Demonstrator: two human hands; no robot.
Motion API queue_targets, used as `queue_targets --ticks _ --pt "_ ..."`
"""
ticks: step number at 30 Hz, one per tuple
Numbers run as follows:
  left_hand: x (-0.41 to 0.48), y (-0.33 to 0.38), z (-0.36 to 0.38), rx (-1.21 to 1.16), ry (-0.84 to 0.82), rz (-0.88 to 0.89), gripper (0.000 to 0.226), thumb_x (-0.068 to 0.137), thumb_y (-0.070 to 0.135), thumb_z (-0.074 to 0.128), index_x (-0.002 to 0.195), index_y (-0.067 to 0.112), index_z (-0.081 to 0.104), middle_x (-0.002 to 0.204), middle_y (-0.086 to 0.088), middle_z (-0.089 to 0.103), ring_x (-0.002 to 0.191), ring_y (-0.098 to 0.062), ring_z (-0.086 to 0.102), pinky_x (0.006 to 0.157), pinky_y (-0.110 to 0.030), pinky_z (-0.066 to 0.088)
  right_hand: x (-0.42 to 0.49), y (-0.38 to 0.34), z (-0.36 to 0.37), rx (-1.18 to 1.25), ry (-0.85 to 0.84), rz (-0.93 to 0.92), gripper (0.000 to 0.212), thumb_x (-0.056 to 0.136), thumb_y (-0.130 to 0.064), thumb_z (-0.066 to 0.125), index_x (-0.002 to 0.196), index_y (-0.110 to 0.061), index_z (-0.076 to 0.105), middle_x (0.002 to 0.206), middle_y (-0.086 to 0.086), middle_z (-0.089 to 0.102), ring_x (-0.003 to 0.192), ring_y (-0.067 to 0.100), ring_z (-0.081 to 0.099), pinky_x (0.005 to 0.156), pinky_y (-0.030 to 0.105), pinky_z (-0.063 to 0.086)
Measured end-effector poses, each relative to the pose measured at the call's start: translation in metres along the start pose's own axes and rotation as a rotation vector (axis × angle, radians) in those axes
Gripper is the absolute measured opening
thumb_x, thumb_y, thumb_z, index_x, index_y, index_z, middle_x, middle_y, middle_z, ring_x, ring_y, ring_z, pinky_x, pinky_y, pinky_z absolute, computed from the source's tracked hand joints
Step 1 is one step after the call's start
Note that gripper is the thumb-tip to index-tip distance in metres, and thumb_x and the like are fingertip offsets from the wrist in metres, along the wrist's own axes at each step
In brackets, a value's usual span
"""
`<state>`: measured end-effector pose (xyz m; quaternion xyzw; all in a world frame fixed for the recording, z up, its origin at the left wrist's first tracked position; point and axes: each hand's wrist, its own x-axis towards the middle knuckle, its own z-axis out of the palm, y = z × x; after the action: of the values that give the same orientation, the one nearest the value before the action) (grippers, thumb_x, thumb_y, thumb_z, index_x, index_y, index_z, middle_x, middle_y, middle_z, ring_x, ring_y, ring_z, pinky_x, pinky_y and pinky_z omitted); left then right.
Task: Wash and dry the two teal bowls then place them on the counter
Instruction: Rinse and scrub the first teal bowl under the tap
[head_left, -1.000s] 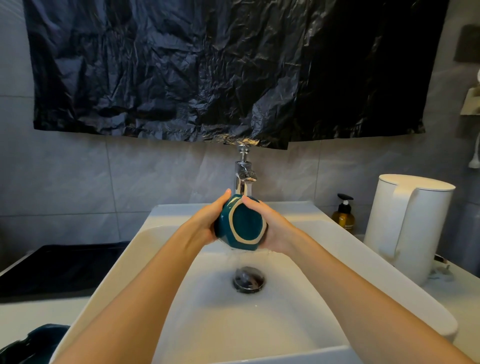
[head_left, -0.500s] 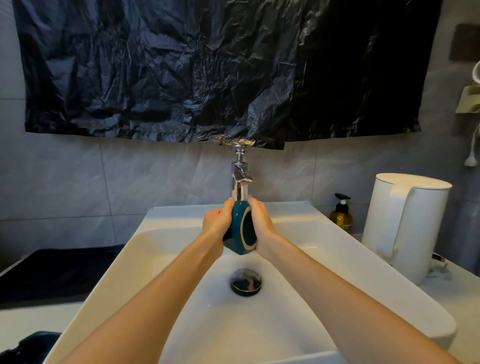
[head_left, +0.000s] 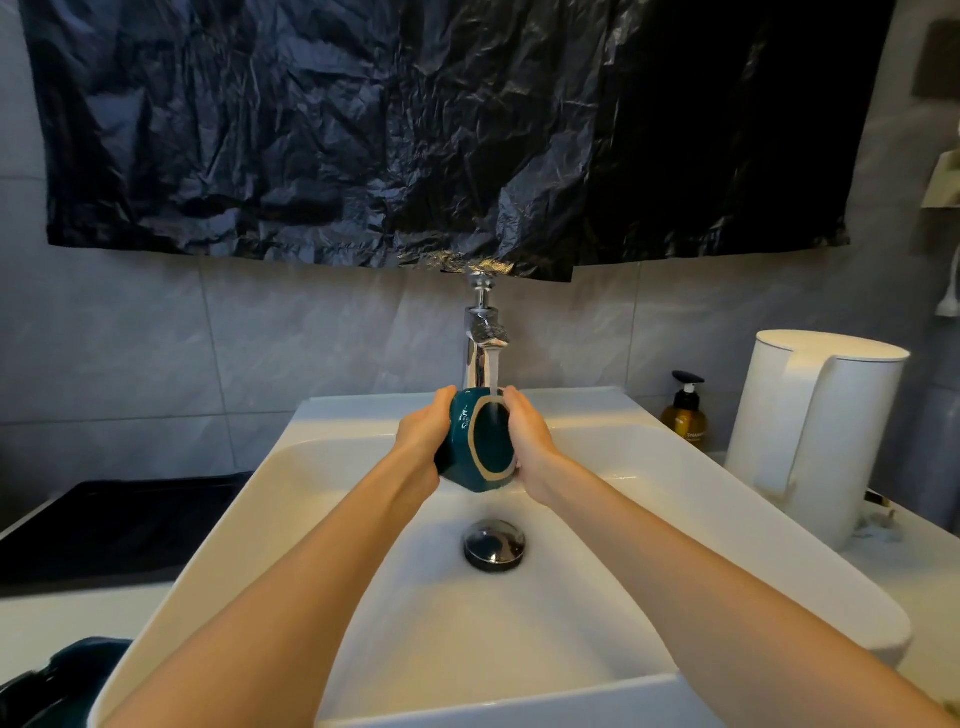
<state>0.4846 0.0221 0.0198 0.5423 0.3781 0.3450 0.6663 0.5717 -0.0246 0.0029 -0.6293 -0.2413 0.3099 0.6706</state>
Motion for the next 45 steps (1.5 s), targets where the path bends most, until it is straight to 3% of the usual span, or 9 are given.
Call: queue_targets --ticks 5,9,11,16,23,28,32,37,45 --pt "0.002 0.006 -0.006 0.037 -0.025 0.011 0.031 0.093 0.04 0.051 0.086 0.012 0.061 0.094 -0.011 0.069 0.094 -0.028 0.066 0.092 -0.04 0.052 -0.002 -0.002 0.011 -0.057 -0.019 -0.073 0.049 0.083 -0.058 0.054 0.12 -0.025 0.048 0.116 0.007 0.06 0.104 0.023 0.057 0.088 0.039 0.047" --pt "-0.001 0.001 0.004 0.152 -0.073 0.022 0.036 0.093 0.045 0.049 0.092 0.012 0.063 0.093 -0.01 0.068 0.087 -0.024 0.063 0.076 -0.031 0.051 0.007 -0.001 0.0 0.055 0.052 0.097 0.045 0.082 -0.052 0.045 0.109 -0.019 0.06 0.111 0.015 0.067 0.103 0.03 0.061 0.096 0.048 0.047" --pt "0.0 0.0 0.004 0.122 -0.075 -0.028 0.041 0.093 0.047 0.049 0.102 0.01 0.063 0.1 -0.011 0.069 0.096 -0.026 0.064 0.086 -0.034 0.052 0.003 0.001 -0.004 -0.02 0.022 0.066 0.043 0.094 -0.055 0.036 0.116 -0.021 0.053 0.113 0.01 0.063 0.104 0.026 0.058 0.096 0.043 0.046" --pt "0.007 0.01 -0.008 0.008 -0.058 -0.132 0.057 0.088 0.057 0.052 0.117 0.008 0.057 0.114 -0.014 0.064 0.108 -0.032 0.06 0.099 -0.047 0.047 -0.008 0.004 -0.002 -0.271 -0.213 -0.272 0.049 0.087 -0.06 0.052 0.131 -0.044 0.037 0.134 0.0 0.042 0.12 0.019 0.046 0.094 0.031 0.044" --pt "0.012 0.011 -0.01 -0.022 -0.136 -0.141 0.05 0.09 0.057 0.046 0.105 0.01 0.058 0.103 -0.012 0.064 0.101 -0.028 0.058 0.092 -0.04 0.051 -0.007 0.002 -0.011 -0.233 -0.404 -0.214 0.054 0.067 -0.066 0.067 0.112 -0.073 0.039 0.142 -0.005 0.033 0.128 0.025 0.041 0.106 0.048 0.041" --pt "0.016 0.004 -0.004 -0.034 -0.183 -0.076 0.046 0.092 0.045 0.053 0.115 0.006 0.06 0.108 -0.012 0.065 0.099 -0.024 0.06 0.089 -0.035 0.05 -0.007 0.0 -0.006 -0.186 -0.139 -0.109 0.038 0.081 -0.066 0.051 0.115 -0.051 0.044 0.128 0.004 0.05 0.111 0.024 0.054 0.095 0.045 0.05" --pt "0.012 0.0 0.003 -0.075 -0.231 -0.078 0.041 0.091 0.043 0.057 0.109 0.006 0.061 0.106 -0.013 0.067 0.095 -0.026 0.063 0.082 -0.037 0.052 -0.014 -0.008 -0.01 -0.051 -0.161 0.177 0.048 0.089 -0.068 0.034 0.112 -0.029 0.051 0.108 0.011 0.06 0.1 0.028 0.06 0.082 0.043 0.053" --pt "0.017 0.004 -0.001 -0.072 -0.192 -0.055 0.044 0.09 0.049 0.054 0.108 0.009 0.06 0.109 -0.013 0.065 0.104 -0.028 0.06 0.096 -0.043 0.049 -0.01 -0.006 -0.014 -0.035 -0.243 0.01 0.051 0.084 -0.063 0.056 0.127 -0.051 0.032 0.126 -0.001 0.051 0.109 0.029 0.056 0.088 0.053 0.052" --pt "0.002 -0.001 0.014 -0.036 -0.255 -0.028 0.041 0.089 0.044 0.059 0.101 0.005 0.064 0.101 -0.013 0.069 0.088 -0.026 0.065 0.078 -0.036 0.054 -0.003 -0.006 -0.011 0.101 -0.087 0.271 0.068 0.085 -0.073 0.038 0.117 -0.017 0.058 0.106 0.016 0.065 0.096 0.03 0.062 0.084 0.042 0.053"
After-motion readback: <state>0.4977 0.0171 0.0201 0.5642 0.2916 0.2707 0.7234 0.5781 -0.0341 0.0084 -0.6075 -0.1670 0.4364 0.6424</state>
